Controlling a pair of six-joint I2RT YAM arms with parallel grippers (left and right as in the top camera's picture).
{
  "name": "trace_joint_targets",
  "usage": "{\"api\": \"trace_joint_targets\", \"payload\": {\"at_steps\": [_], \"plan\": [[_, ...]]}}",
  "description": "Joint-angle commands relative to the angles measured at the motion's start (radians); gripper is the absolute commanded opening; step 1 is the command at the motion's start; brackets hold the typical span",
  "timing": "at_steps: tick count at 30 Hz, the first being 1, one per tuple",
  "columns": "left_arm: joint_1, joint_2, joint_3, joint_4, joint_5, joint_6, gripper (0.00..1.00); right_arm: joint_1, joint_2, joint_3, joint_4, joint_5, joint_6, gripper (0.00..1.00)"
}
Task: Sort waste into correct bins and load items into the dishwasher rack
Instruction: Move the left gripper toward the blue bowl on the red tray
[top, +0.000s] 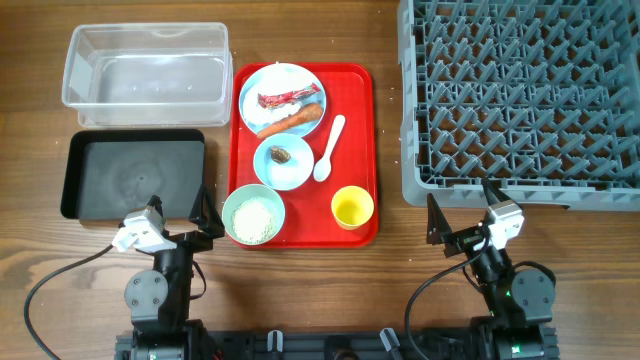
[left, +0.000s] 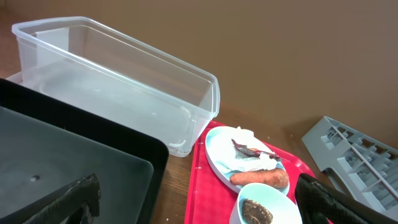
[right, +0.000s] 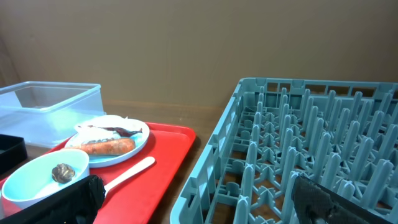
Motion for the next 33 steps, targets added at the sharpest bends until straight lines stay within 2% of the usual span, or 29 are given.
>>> {"api": "trace_joint_targets", "payload": {"at_steps": [1, 30, 33], "plan": [[-0.006, -0.01, -0.01, 0.004, 0.0, 0.016, 1.0, 0.004, -0.002, -0.002, 0.002, 0.013, -0.009, 1.0], [-0.006, -0.01, -0.01, 0.008, -0.006, 0.016, 1.0, 0.004, -0.002, -0.002, 0.002, 0.013, 0.008, 1.0], [-0.006, -0.01, -0.01, 0.008, -0.006, 0.016, 1.0, 0.004, -0.002, -0.002, 0.05, 0.024, 0.003, 1.0]]}}
